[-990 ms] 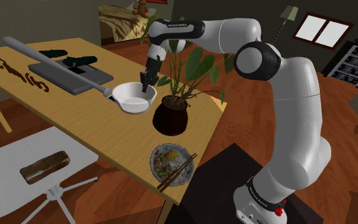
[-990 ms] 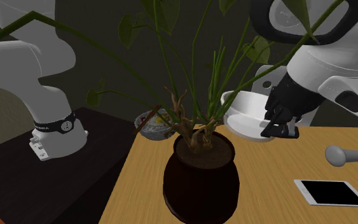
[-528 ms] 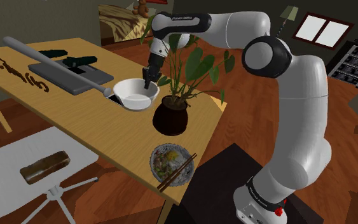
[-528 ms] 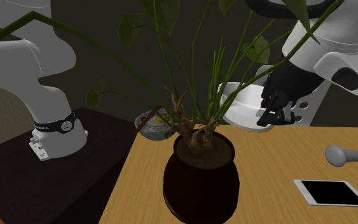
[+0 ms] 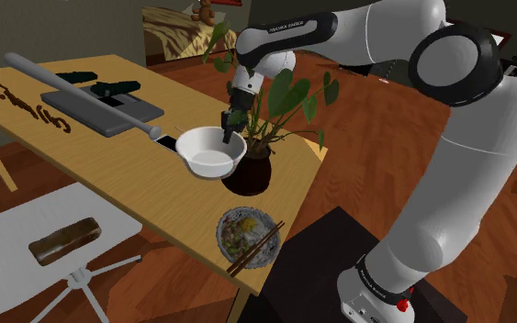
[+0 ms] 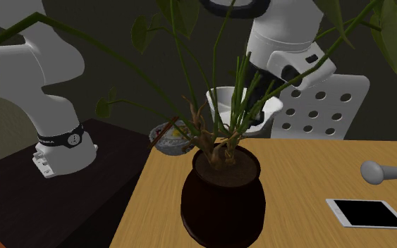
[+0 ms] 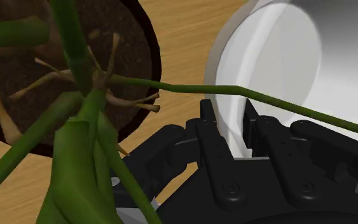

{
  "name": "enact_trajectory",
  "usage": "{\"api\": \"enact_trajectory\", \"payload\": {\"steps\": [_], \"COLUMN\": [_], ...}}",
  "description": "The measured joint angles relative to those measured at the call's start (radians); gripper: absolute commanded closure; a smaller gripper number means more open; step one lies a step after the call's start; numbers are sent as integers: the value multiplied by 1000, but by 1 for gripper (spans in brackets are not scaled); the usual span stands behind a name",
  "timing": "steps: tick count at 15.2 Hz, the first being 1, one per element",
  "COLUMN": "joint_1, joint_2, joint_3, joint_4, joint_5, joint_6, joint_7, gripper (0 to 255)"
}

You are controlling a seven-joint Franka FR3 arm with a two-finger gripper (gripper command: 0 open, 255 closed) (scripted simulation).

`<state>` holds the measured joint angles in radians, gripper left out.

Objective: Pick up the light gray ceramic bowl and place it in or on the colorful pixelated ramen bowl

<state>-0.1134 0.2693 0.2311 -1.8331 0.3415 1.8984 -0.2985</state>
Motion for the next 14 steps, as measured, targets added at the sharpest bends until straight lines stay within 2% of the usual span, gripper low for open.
{"api": "enact_trajectory", "payload": {"steps": [6,14], "joint_1": [-13,2], "joint_2": [-258,-572], "joint_3": [8,4], "joint_4": [-310,-640], "joint_5": [68,146], "joint_6": [43,48], "joint_7": [-51,-100], "gripper": [255,255]}}
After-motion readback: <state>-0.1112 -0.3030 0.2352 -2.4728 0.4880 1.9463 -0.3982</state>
